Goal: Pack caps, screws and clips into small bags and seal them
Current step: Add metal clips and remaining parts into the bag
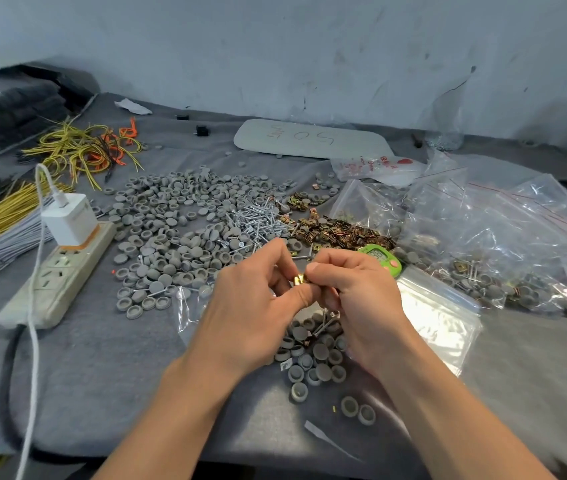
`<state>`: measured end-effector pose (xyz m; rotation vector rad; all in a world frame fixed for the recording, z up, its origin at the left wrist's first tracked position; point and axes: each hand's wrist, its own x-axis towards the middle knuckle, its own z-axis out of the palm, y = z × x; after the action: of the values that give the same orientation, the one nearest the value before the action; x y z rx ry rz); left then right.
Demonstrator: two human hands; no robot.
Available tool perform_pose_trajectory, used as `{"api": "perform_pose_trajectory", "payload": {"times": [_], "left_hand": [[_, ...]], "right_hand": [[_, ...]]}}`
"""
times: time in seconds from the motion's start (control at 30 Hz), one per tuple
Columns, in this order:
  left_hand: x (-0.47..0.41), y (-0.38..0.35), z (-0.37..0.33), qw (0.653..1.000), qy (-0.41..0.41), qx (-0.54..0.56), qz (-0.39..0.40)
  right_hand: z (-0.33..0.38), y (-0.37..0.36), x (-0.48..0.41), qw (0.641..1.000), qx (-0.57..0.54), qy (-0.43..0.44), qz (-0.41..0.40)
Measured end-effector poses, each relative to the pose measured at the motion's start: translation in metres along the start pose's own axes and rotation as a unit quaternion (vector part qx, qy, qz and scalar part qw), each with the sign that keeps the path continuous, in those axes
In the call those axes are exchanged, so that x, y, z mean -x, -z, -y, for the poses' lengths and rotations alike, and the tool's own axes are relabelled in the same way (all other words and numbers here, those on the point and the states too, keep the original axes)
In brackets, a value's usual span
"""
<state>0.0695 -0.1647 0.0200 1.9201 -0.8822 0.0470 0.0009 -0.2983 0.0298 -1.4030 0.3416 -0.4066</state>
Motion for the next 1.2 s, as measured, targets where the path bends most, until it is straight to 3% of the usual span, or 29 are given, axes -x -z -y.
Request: {"api": "perform_pose_trajectory", "payload": {"times": [0.37,0.57,0.73,0.93,1.2], "left_hand": [[-0.006,0.015,0.005,0.998,0.033,-0.015,-0.053],[-0.004,0.013,0.004,0.999,0.039,0.031,-0.019],[-0.006,0.019,0.007,0.992,0.051,0.107,0.037],[-0.006,0.015,0.005,0.971,0.08,0.219,0.049],[-0.008,0.011,0.005,0.97,0.086,0.218,0.064]], "right_hand": [[0.0,0.017,0.0,0.993,0.1,0.042,-0.04],[-0.002,0.01,0.004,0.99,0.113,0.059,0.061],[-0.001,0.015,0.004,0.984,0.124,0.081,0.095],[-0.008,0.008,0.003,0.976,0.153,0.146,0.055],[-0.006,0.005,0.003,0.979,0.173,0.107,0.016]]}}
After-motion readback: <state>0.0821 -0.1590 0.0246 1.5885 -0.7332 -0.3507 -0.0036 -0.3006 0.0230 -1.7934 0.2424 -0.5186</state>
